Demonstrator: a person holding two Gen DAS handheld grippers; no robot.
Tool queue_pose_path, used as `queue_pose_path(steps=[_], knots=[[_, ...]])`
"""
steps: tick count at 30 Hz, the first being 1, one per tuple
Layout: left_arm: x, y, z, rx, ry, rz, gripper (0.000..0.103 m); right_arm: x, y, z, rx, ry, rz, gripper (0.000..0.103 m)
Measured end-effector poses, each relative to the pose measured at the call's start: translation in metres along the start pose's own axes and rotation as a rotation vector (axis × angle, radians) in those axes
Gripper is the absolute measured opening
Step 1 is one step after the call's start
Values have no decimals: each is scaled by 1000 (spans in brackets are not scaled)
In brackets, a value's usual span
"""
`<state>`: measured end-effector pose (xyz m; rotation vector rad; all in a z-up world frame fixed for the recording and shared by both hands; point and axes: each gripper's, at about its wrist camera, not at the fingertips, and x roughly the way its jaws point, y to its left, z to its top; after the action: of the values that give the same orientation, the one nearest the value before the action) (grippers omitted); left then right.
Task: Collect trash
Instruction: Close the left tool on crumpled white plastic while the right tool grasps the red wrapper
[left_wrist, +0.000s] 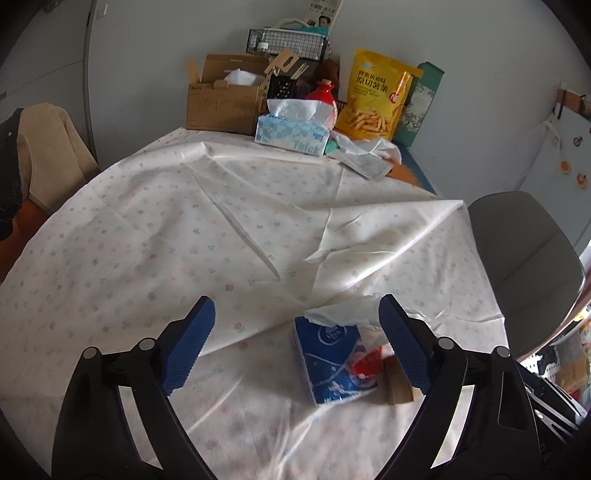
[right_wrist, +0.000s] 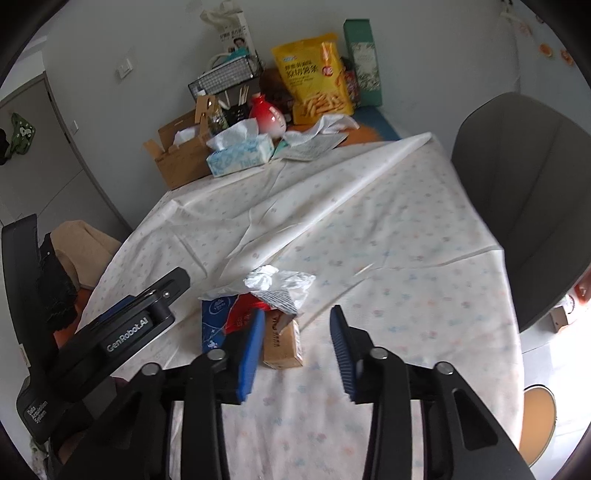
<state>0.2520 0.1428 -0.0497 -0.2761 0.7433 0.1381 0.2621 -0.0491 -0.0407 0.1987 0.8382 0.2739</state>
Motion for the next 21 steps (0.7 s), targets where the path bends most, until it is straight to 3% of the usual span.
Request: queue_pose_path(steps=[5,21], knots=[[16,-4,5,10,23,5,85,16,-1,3,4,23,45,5],[44,-55,1,112,72,-42,81,-5,-57,11,87,-27,-46,5]])
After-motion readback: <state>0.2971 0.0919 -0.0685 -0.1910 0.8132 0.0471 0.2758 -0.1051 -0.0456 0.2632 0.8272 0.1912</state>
